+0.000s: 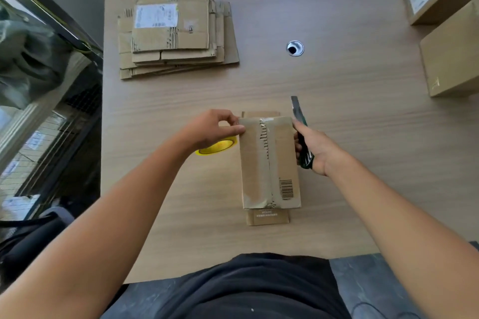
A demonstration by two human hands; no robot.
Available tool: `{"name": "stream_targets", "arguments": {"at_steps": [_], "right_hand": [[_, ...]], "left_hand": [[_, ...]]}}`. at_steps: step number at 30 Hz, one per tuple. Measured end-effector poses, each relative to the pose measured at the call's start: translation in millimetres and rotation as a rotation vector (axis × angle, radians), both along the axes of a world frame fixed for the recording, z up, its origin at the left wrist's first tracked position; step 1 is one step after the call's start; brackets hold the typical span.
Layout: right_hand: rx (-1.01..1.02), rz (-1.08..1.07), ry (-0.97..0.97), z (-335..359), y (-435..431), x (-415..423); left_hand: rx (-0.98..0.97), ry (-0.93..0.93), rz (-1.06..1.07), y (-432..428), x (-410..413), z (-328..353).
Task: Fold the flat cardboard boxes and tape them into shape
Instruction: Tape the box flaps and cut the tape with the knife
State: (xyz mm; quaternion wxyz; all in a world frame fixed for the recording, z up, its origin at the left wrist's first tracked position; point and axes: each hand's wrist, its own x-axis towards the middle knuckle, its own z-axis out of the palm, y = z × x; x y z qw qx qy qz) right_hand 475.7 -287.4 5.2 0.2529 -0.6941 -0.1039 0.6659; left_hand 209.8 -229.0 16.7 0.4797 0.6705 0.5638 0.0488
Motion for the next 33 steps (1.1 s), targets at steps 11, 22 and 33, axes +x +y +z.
{"name": "stream_targets", "arguments": {"at_steps": [11, 22, 33], "right_hand": [[0.530, 0.412, -0.655, 75, -40, -58], [0.404, 0.955, -0.994, 70, -48, -108], [0.351, 1.188, -1.073, 73, -60, -130]], "left_hand": [[0.029, 0.009, 0.068, -14, 6, -5], [-0.116, -0.300, 0.211, -48, -29, -13], [0.037, 0.198, 0.162, -57, -47, -19]]}}
